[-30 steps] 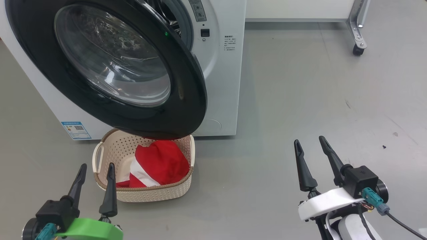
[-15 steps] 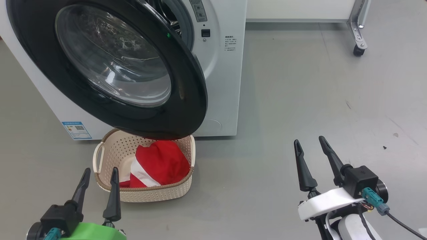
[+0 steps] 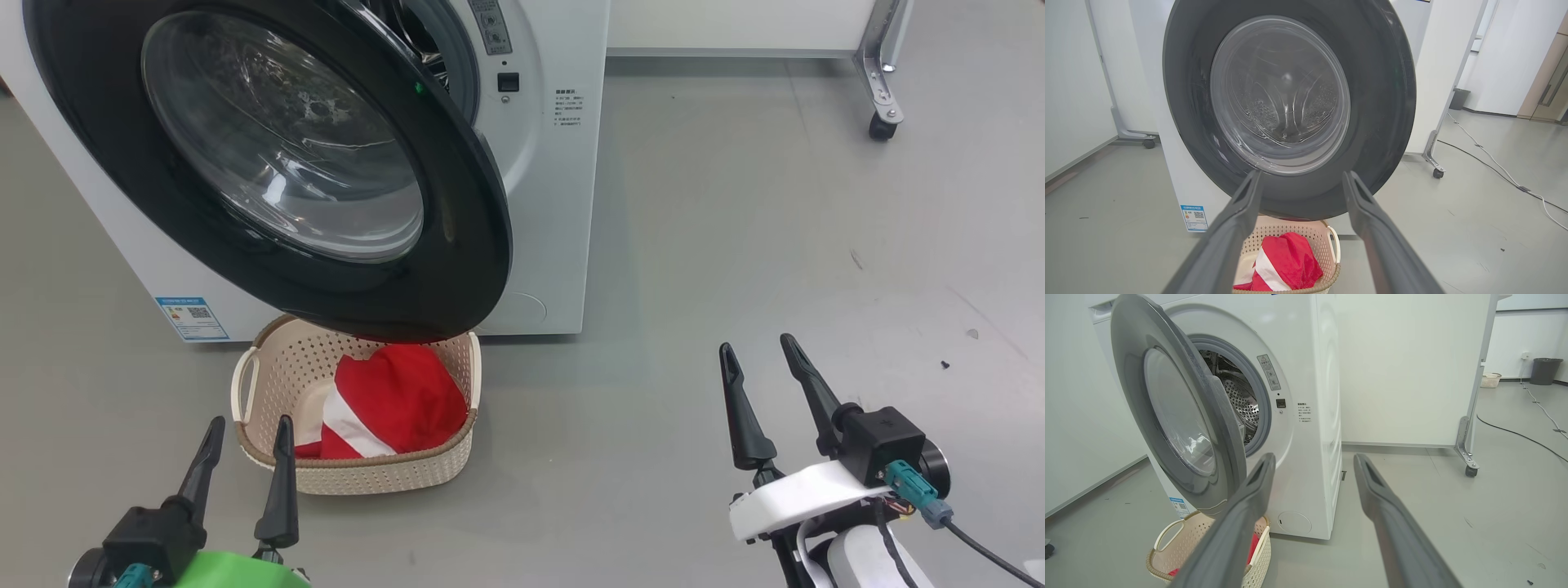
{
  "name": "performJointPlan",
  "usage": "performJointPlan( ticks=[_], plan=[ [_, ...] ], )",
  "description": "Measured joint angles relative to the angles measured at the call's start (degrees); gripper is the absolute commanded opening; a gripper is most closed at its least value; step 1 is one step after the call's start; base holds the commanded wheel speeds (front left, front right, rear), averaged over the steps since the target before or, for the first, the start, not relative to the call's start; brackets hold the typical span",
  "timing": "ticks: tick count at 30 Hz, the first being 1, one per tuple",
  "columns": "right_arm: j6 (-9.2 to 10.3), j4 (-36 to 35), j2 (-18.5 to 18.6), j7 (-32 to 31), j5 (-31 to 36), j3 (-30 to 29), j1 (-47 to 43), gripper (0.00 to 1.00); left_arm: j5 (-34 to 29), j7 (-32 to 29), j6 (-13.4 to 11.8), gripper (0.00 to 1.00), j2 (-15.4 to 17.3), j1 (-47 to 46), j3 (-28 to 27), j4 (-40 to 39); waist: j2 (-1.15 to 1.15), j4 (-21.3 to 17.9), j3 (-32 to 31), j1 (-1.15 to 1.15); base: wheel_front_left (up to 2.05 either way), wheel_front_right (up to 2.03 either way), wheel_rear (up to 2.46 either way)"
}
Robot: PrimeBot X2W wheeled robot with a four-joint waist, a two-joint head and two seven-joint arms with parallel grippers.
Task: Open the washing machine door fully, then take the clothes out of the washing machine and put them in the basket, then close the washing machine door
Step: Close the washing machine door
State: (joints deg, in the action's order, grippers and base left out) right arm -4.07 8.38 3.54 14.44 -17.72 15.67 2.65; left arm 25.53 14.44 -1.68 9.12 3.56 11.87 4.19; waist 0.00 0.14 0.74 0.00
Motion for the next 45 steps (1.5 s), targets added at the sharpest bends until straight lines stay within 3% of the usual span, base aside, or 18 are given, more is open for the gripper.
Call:
performJointPlan(
  ticks=[7,9,23,35,45],
  plan=[
    [-0.36,0.1,-0.1,0.0,0.2,0.0,-0.4,1.00,-0.4,0.0,0.5,1.00,-0.4,0.3,-0.5,0.1,0.00,0.1,0.0,0.00,0.00,0.00,0.00],
    [-0.40,-0.1,-0.1,0.0,0.4,0.0,-0.4,0.00,-0.5,0.0,0.5,1.00,-0.5,0.3,-0.5,0.1,0.00,0.2,-0.1,0.00,0.00,0.00,0.00],
    [-1.43,-2.2,0.6,0.0,4.1,2.8,1.1,0.00,-2.3,0.0,1.6,1.00,-1.3,0.2,0.3,-0.3,0.00,2.2,2.4,0.00,0.00,0.00,0.00],
    [-2.90,-2.9,4.3,0.0,9.9,9.8,13.3,0.00,-3.6,0.0,3.6,1.00,-3.1,-3.7,3.0,-1.1,0.00,6.2,8.4,0.00,0.00,0.00,0.00],
    [-2.91,1.1,7.1,-1.6,11.4,11.0,23.3,0.00,-3.6,0.0,4.6,1.00,-4.7,-7.5,3.3,-1.6,0.00,11.2,14.1,0.00,0.00,0.00,0.00]
  ],
)
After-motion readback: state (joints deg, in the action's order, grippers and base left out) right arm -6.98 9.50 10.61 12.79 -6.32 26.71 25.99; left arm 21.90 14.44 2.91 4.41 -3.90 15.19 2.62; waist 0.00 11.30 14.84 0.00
